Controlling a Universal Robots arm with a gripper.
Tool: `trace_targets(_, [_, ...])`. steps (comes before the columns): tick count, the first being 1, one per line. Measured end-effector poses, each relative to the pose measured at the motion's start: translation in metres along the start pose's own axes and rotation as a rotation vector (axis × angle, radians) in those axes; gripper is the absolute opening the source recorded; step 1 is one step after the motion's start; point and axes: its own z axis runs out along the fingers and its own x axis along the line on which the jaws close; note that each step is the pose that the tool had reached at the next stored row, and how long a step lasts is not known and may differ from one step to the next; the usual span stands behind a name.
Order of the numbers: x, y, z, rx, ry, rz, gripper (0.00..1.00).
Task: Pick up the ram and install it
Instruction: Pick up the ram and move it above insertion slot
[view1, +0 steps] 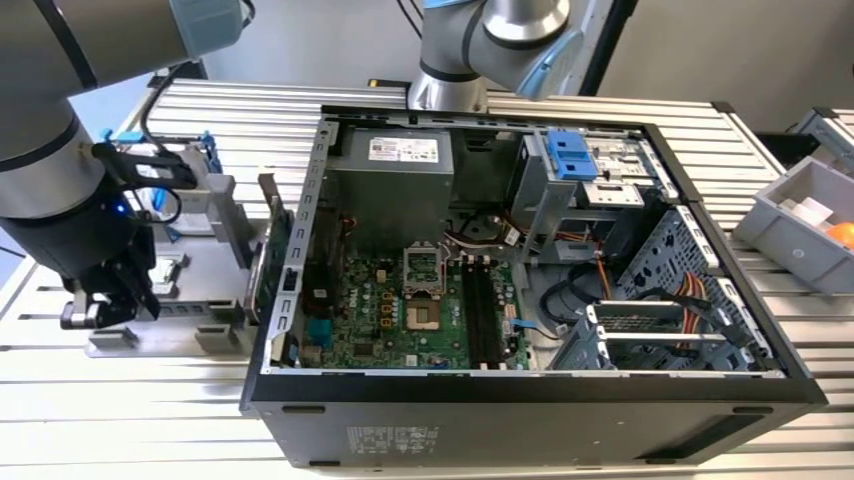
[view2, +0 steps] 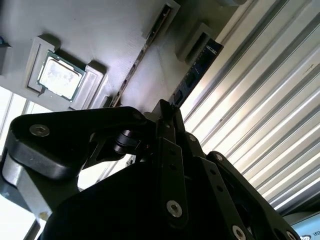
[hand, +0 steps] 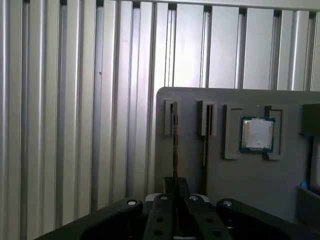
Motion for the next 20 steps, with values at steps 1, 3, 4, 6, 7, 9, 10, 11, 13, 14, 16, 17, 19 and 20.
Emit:
trace_targets(1, [0.0,0.0,-0.0009,0.0,0.0,0.0,0.0])
trace_targets(3, [-0.0001,0.0001,-0.0025,0.0,0.0,0.001,0.0])
trace_targets(4, [0.0,0.0,-0.0032,0.0002,-0.0001,0.001,0.0])
trace_targets(6, [-0.0001,0.0001,-0.005,0.0,0.0001,0.001,0.0])
trace_targets(7, [-0.0001,0.0001,-0.0057,0.0,0.0,0.001,0.0])
trace_targets(9, [-0.0001,0.0001,-0.0073,-0.0001,0.0001,0.002,0.0])
trace_targets(10, [-0.0001,0.0001,-0.0078,0.0003,-0.0002,0.002,0.0])
trace_targets(11, [-0.0001,0.0001,-0.0087,-0.0001,0.0001,0.002,0.0])
trace_targets(13, [-0.0002,0.0002,-0.01,0.0,0.0,0.002,0.0])
trace_targets(14, [-0.0002,0.0002,-0.0105,0.0001,-0.0001,0.002,0.0])
trace_targets(16, [-0.0002,0.0002,-0.0118,0.0,0.0,0.002,0.0])
trace_targets(17, [-0.0002,0.0002,-0.0123,0.0,0.0,0.002,0.0])
trace_targets(19, [-0.0002,0.0002,-0.0136,0.0001,-0.0001,0.002,0.0])
trace_targets(20, [-0.0002,0.0003,-0.0144,0.0,0.0,0.002,0.0])
